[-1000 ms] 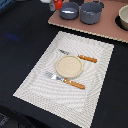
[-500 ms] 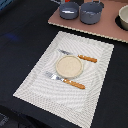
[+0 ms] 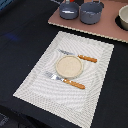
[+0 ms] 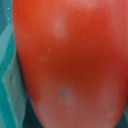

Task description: Place the pan onto the stove and place the fish and sausage into the pan.

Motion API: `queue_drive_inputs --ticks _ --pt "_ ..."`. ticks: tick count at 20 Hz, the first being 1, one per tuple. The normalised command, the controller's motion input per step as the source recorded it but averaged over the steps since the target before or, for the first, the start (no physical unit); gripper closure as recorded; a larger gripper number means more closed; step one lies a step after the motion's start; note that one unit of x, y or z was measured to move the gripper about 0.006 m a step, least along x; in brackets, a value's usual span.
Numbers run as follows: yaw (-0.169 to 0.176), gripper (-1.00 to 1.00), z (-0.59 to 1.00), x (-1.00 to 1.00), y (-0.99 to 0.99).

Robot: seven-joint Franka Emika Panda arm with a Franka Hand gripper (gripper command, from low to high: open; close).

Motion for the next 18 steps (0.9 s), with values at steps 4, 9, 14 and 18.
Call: queue_drive_inputs --ticks 4,9,14,18 --pt "0.000 1.00 -0.05 0.23 0.47" --pt "0.000 1.00 -0.06 0.07 0.40" --pt "0.000 -1.00 0.00 -0.01 0.27" --pt "0.000 -1.00 0.17 0.00 0.25"
